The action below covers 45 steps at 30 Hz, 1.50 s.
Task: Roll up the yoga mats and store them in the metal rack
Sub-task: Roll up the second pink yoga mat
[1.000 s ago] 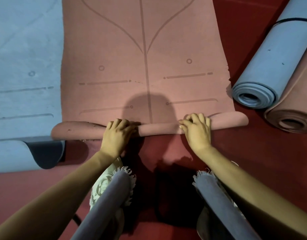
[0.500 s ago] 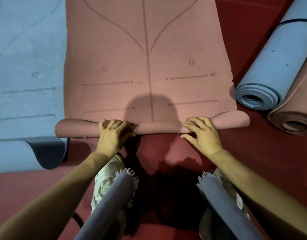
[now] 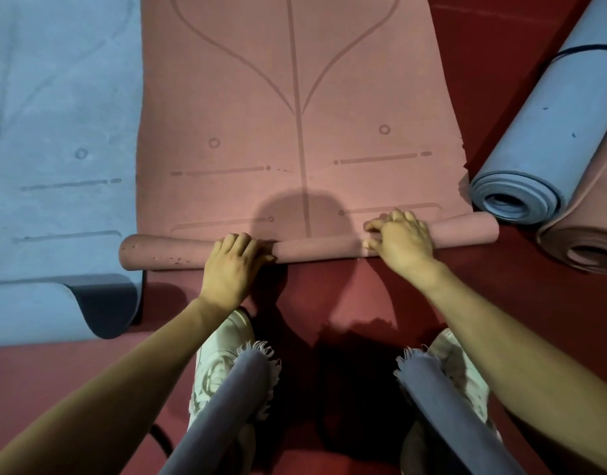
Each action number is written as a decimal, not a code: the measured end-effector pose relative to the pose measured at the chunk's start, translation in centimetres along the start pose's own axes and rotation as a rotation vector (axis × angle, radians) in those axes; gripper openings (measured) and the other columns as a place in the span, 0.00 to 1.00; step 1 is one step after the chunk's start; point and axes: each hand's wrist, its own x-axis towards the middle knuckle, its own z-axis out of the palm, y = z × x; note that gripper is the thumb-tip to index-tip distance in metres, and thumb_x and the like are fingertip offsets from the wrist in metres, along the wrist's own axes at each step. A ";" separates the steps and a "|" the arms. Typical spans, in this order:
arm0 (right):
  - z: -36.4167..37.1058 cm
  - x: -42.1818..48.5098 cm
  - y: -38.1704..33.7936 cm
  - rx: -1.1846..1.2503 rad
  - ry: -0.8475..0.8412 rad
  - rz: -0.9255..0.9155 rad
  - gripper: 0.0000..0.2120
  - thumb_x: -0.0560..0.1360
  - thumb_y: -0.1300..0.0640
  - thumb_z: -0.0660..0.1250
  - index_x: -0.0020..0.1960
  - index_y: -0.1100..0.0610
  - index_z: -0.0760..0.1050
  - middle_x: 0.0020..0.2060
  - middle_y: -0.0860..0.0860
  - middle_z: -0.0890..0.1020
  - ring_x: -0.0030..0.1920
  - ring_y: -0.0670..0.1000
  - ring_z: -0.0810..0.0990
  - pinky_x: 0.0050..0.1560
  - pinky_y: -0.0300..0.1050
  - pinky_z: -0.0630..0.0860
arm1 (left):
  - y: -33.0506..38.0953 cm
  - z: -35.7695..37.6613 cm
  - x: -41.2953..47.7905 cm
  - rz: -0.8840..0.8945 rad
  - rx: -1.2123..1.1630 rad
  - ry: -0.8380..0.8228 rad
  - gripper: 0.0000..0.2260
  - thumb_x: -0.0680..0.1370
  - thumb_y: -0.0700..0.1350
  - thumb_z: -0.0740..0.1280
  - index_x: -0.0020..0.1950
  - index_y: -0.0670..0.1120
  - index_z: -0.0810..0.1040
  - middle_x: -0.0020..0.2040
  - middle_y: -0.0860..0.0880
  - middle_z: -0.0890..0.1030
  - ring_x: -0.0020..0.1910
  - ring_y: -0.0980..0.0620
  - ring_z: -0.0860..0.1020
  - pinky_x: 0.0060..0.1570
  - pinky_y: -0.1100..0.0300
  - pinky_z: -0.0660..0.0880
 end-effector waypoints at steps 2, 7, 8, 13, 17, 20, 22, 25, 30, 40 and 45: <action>0.8 -0.8 -0.2 -0.049 0.052 0.000 0.18 0.75 0.46 0.65 0.63 0.48 0.71 0.59 0.54 0.73 0.63 0.56 0.68 0.61 0.50 0.64 | -0.1 0.0 -0.3 0.023 0.016 -0.013 0.15 0.77 0.54 0.60 0.43 0.43 0.77 0.37 0.46 0.75 0.37 0.44 0.72 0.39 0.53 0.63; 1.3 -1.5 -0.3 -0.009 0.124 -0.012 0.16 0.75 0.49 0.65 0.62 0.49 0.75 0.57 0.54 0.75 0.61 0.57 0.70 0.59 0.53 0.64 | -0.4 -0.2 0.6 -0.008 -0.040 -0.038 0.10 0.75 0.54 0.61 0.45 0.48 0.71 0.35 0.45 0.74 0.32 0.43 0.75 0.33 0.52 0.70; 1.2 -1.5 -0.4 -0.013 0.146 -0.023 0.15 0.73 0.50 0.67 0.60 0.52 0.76 0.54 0.55 0.78 0.57 0.59 0.73 0.56 0.53 0.67 | -0.6 -0.3 0.9 -0.027 -0.059 -0.050 0.10 0.75 0.54 0.60 0.46 0.48 0.71 0.35 0.45 0.75 0.32 0.43 0.76 0.33 0.53 0.70; 1.5 -2.3 0.8 0.001 0.267 -0.212 0.14 0.72 0.48 0.62 0.50 0.54 0.79 0.44 0.52 0.81 0.44 0.58 0.80 0.46 0.52 0.74 | -1.1 -0.4 2.4 -0.056 -0.157 -0.120 0.12 0.73 0.57 0.59 0.49 0.50 0.74 0.37 0.45 0.76 0.36 0.42 0.77 0.35 0.53 0.71; 1.9 -2.2 2.5 0.074 0.222 -0.325 0.16 0.67 0.49 0.71 0.52 0.55 0.80 0.49 0.53 0.80 0.49 0.59 0.78 0.48 0.54 0.74 | -2.3 0.0 2.5 -0.039 -0.297 -0.144 0.14 0.75 0.62 0.59 0.53 0.54 0.71 0.43 0.45 0.78 0.40 0.42 0.75 0.37 0.50 0.73; 1.9 -1.5 2.4 0.172 0.256 -0.287 0.14 0.65 0.54 0.74 0.49 0.56 0.81 0.46 0.55 0.77 0.48 0.60 0.76 0.47 0.56 0.75 | -2.2 -0.2 2.4 -0.041 -0.303 -0.086 0.18 0.78 0.62 0.56 0.51 0.50 0.76 0.44 0.44 0.76 0.40 0.43 0.71 0.40 0.52 0.64; 1.8 -1.0 2.3 0.196 0.276 -0.273 0.13 0.68 0.51 0.70 0.50 0.55 0.82 0.44 0.54 0.77 0.46 0.59 0.75 0.47 0.54 0.74 | -1.7 -0.5 2.2 -0.048 -0.237 -0.059 0.22 0.79 0.60 0.55 0.46 0.45 0.80 0.43 0.45 0.76 0.40 0.44 0.70 0.39 0.53 0.60; 1.1 0.0 2.0 0.206 0.238 -0.225 0.12 0.70 0.51 0.69 0.52 0.55 0.82 0.46 0.54 0.79 0.49 0.59 0.77 0.51 0.54 0.73 | -1.5 -0.4 1.3 -0.050 -0.193 -0.033 0.22 0.75 0.61 0.62 0.51 0.43 0.82 0.44 0.46 0.77 0.42 0.46 0.71 0.42 0.53 0.65; -0.8 1.5 1.2 0.230 0.120 -0.153 0.13 0.74 0.54 0.69 0.58 0.55 0.79 0.52 0.54 0.81 0.56 0.57 0.76 0.58 0.48 0.68 | -1.9 -1.3 3.1 -0.128 -0.220 -0.157 0.22 0.75 0.60 0.58 0.52 0.46 0.82 0.39 0.47 0.79 0.41 0.42 0.76 0.42 0.54 0.62; 0.8 2.1 -0.5 -0.094 0.488 -0.253 0.09 0.68 0.56 0.60 0.43 0.55 0.78 0.39 0.53 0.76 0.43 0.56 0.74 0.45 0.49 0.70 | -2.1 -1.1 5.9 -0.209 -0.117 -0.245 0.20 0.75 0.60 0.57 0.45 0.44 0.75 0.41 0.43 0.78 0.45 0.40 0.77 0.45 0.49 0.63; 2.3 0.7 0.6 0.019 0.401 -0.329 0.13 0.71 0.56 0.63 0.51 0.59 0.79 0.46 0.54 0.80 0.48 0.57 0.79 0.50 0.49 0.77 | -1.9 -0.6 5.8 -0.191 -0.022 -0.161 0.14 0.74 0.52 0.66 0.44 0.41 0.77 0.47 0.39 0.75 0.46 0.40 0.68 0.44 0.50 0.58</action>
